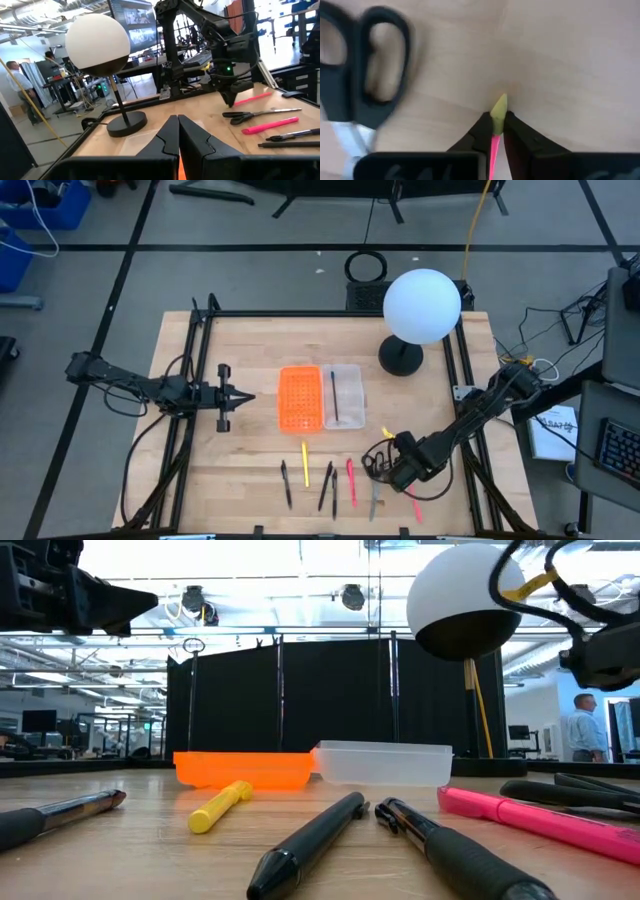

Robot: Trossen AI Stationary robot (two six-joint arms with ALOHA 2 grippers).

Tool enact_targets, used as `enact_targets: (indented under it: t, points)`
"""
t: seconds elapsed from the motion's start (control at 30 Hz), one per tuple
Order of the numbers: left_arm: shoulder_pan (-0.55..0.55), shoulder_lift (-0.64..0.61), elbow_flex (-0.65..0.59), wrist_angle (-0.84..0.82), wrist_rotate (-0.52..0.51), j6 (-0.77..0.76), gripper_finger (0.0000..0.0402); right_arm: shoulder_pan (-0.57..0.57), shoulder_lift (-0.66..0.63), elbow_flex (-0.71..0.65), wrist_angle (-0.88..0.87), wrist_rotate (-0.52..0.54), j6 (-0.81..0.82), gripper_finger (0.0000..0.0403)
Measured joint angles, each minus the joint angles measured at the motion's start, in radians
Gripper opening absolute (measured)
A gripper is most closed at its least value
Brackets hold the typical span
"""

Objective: Pick & place school supplies into a supply box
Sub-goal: Put the pink pencil into the orange supply box

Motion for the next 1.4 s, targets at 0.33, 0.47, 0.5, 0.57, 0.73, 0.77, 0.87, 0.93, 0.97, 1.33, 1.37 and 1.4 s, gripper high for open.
enact_targets:
  t: [0.33,0.47,0.5,0.57,0.73,0.77,0.87,0.93,0.97,1.33,1.37,1.4]
  points:
    - [0.0,0.0,0.0,0.001,0.0,-0.066,0.0008,-0.073,-0.302,0.003,0.016,0.31,-0.114,0.0017]
    - [0.0,0.0,0.0,0.001,0.0,-0.066,0.0008,-0.145,-0.387,0.003,0.052,0.462,-0.225,0.0019]
    - [0.0,0.0,0.0,0.0,0.0,-0.067,0.0008,-0.174,-0.406,0.004,0.09,0.48,-0.273,0.0019]
    - [0.0,0.0,0.0,0.0,0.0,-0.088,0.0008,-0.245,-0.427,0.004,0.179,0.496,-0.39,0.002]
    - [0.0,0.0,0.0,0.0,0.0,-0.145,0.0008,-0.463,-0.422,0.004,0.438,0.359,-0.664,0.002]
    - [0.0,0.0,0.0,0.0,0.0,-0.144,0.0008,-0.512,-0.411,0.006,0.483,0.302,-0.703,0.002]
    - [0.0,0.0,0.0,0.0,0.0,-0.142,0.0008,-0.647,-0.366,0.006,0.574,0.173,-0.777,0.0019]
    - [0.0,0.0,0.0,-0.001,0.0,-0.141,0.0008,-0.73,-0.332,0.006,0.624,0.107,-0.806,0.0019]
    - [0.0,0.0,0.0,0.0,-0.001,-0.14,0.0008,-0.771,-0.314,0.006,0.64,0.073,-0.819,0.0019]
    - [0.0,0.0,0.0,0.0,-0.027,-0.081,0.0008,-0.989,-0.069,0.006,0.647,-0.092,-0.917,0.0017]
    - [0.0,0.0,0.0,0.0,-0.027,-0.074,0.0008,-0.995,-0.056,0.006,0.652,-0.092,-0.919,0.0017]
    - [0.0,0.0,0.0,0.0,-0.027,-0.063,0.0008,-0.999,-0.042,0.006,0.658,-0.092,-0.919,0.0017]
